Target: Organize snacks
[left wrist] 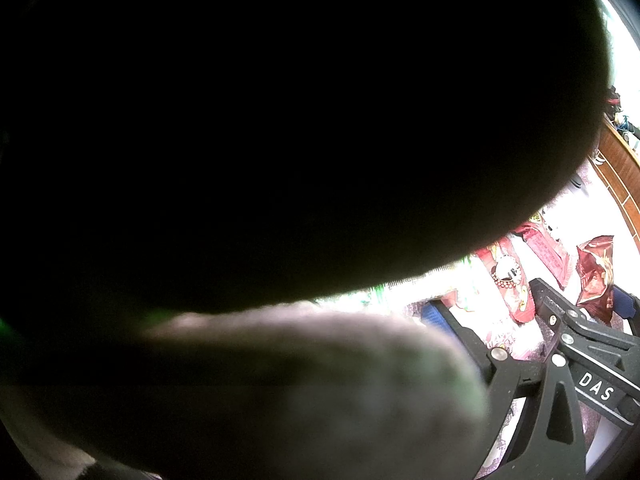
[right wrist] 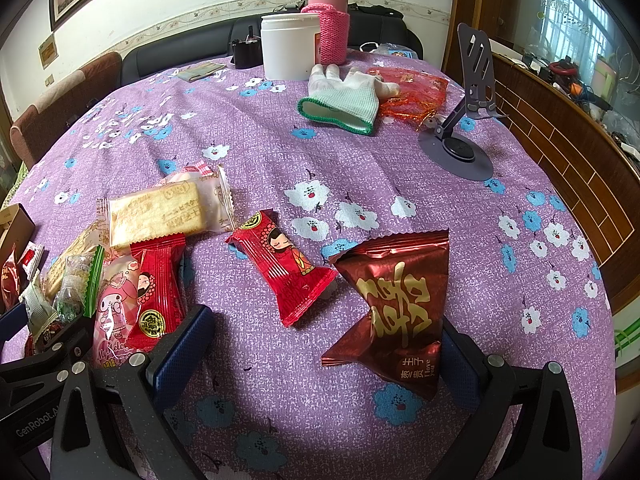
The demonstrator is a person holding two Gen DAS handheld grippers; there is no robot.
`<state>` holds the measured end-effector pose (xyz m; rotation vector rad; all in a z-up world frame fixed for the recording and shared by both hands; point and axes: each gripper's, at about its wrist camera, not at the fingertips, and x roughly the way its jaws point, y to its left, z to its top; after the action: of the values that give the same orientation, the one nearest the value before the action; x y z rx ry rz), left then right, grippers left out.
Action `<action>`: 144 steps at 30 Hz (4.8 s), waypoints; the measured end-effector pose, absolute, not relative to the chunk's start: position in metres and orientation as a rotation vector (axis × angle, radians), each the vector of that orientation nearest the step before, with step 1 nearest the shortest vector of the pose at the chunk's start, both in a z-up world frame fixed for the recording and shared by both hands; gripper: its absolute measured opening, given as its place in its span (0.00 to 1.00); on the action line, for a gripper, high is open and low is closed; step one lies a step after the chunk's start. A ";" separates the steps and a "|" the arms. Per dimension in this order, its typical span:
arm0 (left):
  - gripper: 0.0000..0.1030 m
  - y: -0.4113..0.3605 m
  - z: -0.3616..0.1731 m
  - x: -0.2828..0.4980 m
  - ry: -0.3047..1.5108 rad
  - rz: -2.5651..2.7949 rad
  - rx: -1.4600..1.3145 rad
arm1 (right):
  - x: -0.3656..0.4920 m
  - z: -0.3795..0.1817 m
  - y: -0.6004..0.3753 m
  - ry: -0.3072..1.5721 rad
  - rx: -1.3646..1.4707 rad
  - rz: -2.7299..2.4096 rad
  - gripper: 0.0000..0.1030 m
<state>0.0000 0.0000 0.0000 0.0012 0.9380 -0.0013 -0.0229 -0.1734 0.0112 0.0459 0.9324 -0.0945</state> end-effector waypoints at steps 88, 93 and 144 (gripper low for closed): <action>0.73 0.092 0.057 -0.100 0.883 -0.368 -0.089 | -0.042 0.032 -0.089 0.906 -0.003 0.322 0.37; 0.73 0.085 0.056 -0.100 0.882 -0.384 -0.062 | -0.030 0.032 -0.089 0.929 0.024 0.347 0.38; 0.58 0.110 0.062 -0.134 0.844 -0.337 -0.026 | -0.066 0.058 -0.106 0.790 0.201 0.366 0.17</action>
<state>-0.1341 0.1104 0.0620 -0.0260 0.8438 -0.3369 -0.0662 -0.1057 0.0575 0.2010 0.7898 0.3655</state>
